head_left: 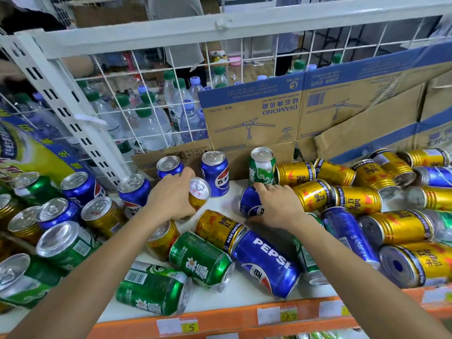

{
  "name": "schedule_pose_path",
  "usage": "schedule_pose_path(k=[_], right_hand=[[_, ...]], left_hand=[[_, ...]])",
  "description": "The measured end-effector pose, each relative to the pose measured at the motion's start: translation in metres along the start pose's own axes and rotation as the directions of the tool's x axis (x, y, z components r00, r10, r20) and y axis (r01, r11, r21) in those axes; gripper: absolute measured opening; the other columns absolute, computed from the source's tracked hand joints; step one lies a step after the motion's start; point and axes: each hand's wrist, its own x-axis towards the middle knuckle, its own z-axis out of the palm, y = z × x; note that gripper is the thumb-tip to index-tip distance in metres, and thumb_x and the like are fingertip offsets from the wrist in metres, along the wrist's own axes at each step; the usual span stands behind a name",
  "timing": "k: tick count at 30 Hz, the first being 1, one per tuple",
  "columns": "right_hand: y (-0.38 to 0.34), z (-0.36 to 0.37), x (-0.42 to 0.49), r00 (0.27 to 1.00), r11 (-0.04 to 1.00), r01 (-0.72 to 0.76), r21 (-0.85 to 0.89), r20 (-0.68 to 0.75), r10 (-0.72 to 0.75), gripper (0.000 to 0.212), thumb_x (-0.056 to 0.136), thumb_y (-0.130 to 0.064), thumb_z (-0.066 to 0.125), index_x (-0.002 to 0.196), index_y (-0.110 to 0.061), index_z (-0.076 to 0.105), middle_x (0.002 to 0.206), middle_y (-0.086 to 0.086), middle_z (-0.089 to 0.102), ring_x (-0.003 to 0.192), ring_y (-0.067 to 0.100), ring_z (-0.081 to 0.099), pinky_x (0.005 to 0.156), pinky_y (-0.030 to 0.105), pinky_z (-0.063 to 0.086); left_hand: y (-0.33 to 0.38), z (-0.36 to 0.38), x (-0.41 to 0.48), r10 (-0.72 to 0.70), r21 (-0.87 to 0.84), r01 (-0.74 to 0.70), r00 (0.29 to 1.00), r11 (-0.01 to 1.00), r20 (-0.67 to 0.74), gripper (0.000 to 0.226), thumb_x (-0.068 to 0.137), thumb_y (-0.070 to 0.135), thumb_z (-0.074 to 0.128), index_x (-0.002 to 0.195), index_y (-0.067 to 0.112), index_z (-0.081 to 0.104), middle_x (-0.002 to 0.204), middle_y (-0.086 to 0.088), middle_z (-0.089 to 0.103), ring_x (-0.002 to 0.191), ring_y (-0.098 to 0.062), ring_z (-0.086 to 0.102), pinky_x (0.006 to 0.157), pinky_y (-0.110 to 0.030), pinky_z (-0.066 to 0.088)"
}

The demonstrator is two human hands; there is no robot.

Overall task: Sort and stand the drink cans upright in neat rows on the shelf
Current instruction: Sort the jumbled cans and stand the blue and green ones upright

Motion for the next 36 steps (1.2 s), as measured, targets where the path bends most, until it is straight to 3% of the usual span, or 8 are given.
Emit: schedule_pose_path(k=[3,10,18,22,26,30,33,36], right_hand=[[0.001,0.000,0.000,1.000,1.000,0.009,-0.006,-0.019,-0.009,0.082,0.074,-0.059,0.067,0.136,-0.018,0.033,0.131,0.004,0.056,0.119,0.024,0.053,0.100,0.037,0.040],[0.003,-0.003,-0.001,0.997,0.999,0.024,-0.043,0.070,-0.021,0.065,0.073,-0.025,0.072,0.125,-0.010,0.036,0.123,0.011,0.046,0.118,0.027,0.048,0.097,0.036,0.042],[-0.001,-0.009,-0.005,0.997,0.998,0.012,-0.058,0.073,-0.007,0.083,0.079,-0.034,0.070,0.145,-0.024,0.020,0.130,0.008,0.052,0.116,0.027,0.054,0.092,0.037,0.047],[-0.004,-0.022,-0.004,0.993,0.997,0.037,-0.063,0.114,-0.030,0.086,0.077,-0.031,0.072,0.144,-0.024,0.018,0.124,0.009,0.053,0.109,0.030,0.057,0.083,0.039,0.049],[-0.014,-0.042,0.001,0.999,0.999,0.010,-0.032,0.038,-0.009,0.075,0.074,-0.033,0.074,0.131,-0.016,0.029,0.124,0.011,0.043,0.100,0.034,0.059,0.073,0.041,0.052],[-0.022,-0.055,0.008,1.000,0.999,0.003,-0.033,-0.022,-0.003,0.057,0.078,-0.031,0.072,0.120,-0.013,0.038,0.122,0.011,0.040,0.094,0.032,0.058,0.063,0.034,0.041],[-0.027,-0.053,0.012,0.998,0.999,-0.004,-0.031,-0.069,0.002,0.062,0.077,-0.043,0.071,0.124,-0.014,0.043,0.127,0.010,0.039,0.100,0.032,0.057,0.068,0.035,0.044],[-0.028,-0.044,0.016,0.994,0.999,0.011,0.031,-0.110,-0.008,0.076,0.075,-0.055,0.069,0.133,-0.015,0.040,0.129,0.011,0.042,0.114,0.033,0.051,0.085,0.040,0.048]], left_hand=[[-0.004,-0.003,-0.004,-0.083,-0.044,0.083,0.997,0.996,-0.002,0.078,0.064,0.040,0.083,0.120,0.018,0.034,0.112,-0.011,0.061,0.096,-0.031,0.060,0.075,-0.040,0.050],[-0.003,-0.004,-0.008,-0.119,0.015,0.119,0.993,0.993,0.004,0.079,0.072,0.052,0.075,0.126,0.012,0.035,0.115,-0.012,0.059,0.100,-0.030,0.059,0.076,-0.036,0.048],[0.004,-0.001,-0.017,-0.105,0.270,0.125,0.990,0.955,-0.090,0.075,0.078,0.061,0.064,0.128,0.012,0.036,0.113,-0.010,0.061,0.100,-0.028,0.060,0.073,-0.036,0.050],[0.014,0.001,-0.027,-0.091,0.319,0.144,0.981,0.937,-0.174,0.087,0.079,0.056,0.067,0.143,0.014,0.024,0.133,-0.014,0.041,0.120,-0.029,0.045,0.084,-0.035,0.050],[0.020,-0.007,-0.038,0.082,0.166,-0.041,0.964,0.985,-0.251,0.083,0.084,0.046,0.065,0.148,0.024,0.017,0.140,-0.009,0.033,0.129,-0.026,0.035,0.096,-0.037,0.045],[0.028,-0.013,-0.050,0.324,0.031,-0.322,0.939,0.946,-0.120,0.064,0.087,0.044,0.061,0.143,0.030,0.034,0.139,0.004,0.039,0.131,-0.013,0.032,0.105,-0.030,0.034],[0.025,-0.007,-0.057,0.419,-0.021,-0.422,0.904,0.906,-0.079,0.054,0.088,0.044,0.061,0.137,0.033,0.042,0.132,0.009,0.044,0.125,-0.008,0.035,0.102,-0.027,0.034],[0.019,-0.004,-0.063,0.435,-0.072,-0.438,0.898,0.896,-0.064,0.048,0.089,0.043,0.060,0.134,0.034,0.046,0.128,0.010,0.046,0.120,-0.007,0.039,0.100,-0.026,0.035]])
